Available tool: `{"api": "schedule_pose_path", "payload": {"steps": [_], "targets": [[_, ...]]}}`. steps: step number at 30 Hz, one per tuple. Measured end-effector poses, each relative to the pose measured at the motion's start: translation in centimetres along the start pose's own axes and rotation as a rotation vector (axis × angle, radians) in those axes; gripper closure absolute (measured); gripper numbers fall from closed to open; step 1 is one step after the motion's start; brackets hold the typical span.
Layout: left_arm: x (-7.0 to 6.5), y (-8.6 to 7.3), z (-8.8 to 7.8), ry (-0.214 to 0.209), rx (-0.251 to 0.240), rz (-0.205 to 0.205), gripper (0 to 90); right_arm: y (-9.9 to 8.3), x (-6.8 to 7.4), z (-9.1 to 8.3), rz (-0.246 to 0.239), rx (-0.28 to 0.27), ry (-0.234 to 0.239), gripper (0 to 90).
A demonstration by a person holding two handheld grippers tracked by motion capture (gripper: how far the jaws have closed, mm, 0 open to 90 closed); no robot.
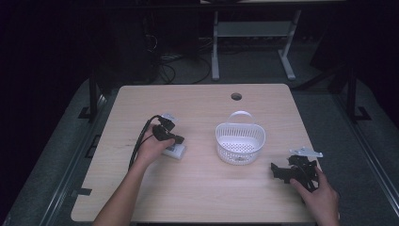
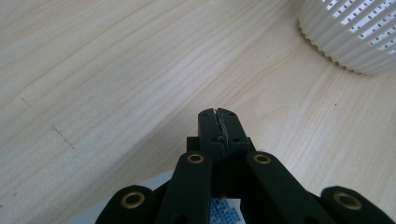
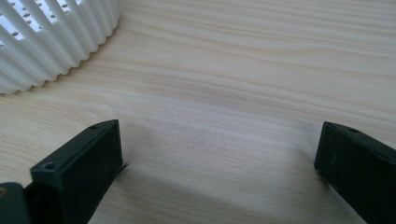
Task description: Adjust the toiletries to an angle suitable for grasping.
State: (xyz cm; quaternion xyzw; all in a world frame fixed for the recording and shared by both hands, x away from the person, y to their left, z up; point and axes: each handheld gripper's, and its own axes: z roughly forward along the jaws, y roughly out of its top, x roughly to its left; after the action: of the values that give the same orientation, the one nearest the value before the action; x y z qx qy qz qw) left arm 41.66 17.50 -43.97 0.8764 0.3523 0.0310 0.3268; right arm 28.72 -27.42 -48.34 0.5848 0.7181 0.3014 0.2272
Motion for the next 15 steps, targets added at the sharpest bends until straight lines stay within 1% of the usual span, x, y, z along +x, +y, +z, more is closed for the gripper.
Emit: {"api": "schedule_pose_path", "payload": {"steps": [3, 4, 7, 9, 10, 15], "targets": [[0.0, -0.3, 0.1, -0.007, -0.001, -0.012, 90.0, 0.0, 0.0, 0.0, 0.001, 0.000, 0.000, 0.4], [0.0, -0.3, 0.2, -0.009, 0.007, -0.004, 90.0, 0.0, 0.0, 0.0, 0.000, 0.000, 0.000, 0.4], [-0.3, -0.6, 0.2, -0.015, 0.017, -0.003, 90.0, 0.0, 0.0, 0.0, 0.001, 0.000, 0.000, 0.5], [-0.3, -0.7, 0.2, -0.017, 0.015, -0.006, 90.0, 0.0, 0.0, 0.0, 0.001, 0.001, 0.000, 0.5], [-0.4, -0.9, 0.1, -0.025, 0.022, -0.003, 90.0, 0.0, 0.0, 0.0, 0.001, 0.000, 0.000, 0.4], [-0.6, -1.2, -0.2, -0.029, 0.022, -0.004, 90.0, 0.0, 0.0, 0.0, 0.000, 0.000, 0.000, 0.4]]}}
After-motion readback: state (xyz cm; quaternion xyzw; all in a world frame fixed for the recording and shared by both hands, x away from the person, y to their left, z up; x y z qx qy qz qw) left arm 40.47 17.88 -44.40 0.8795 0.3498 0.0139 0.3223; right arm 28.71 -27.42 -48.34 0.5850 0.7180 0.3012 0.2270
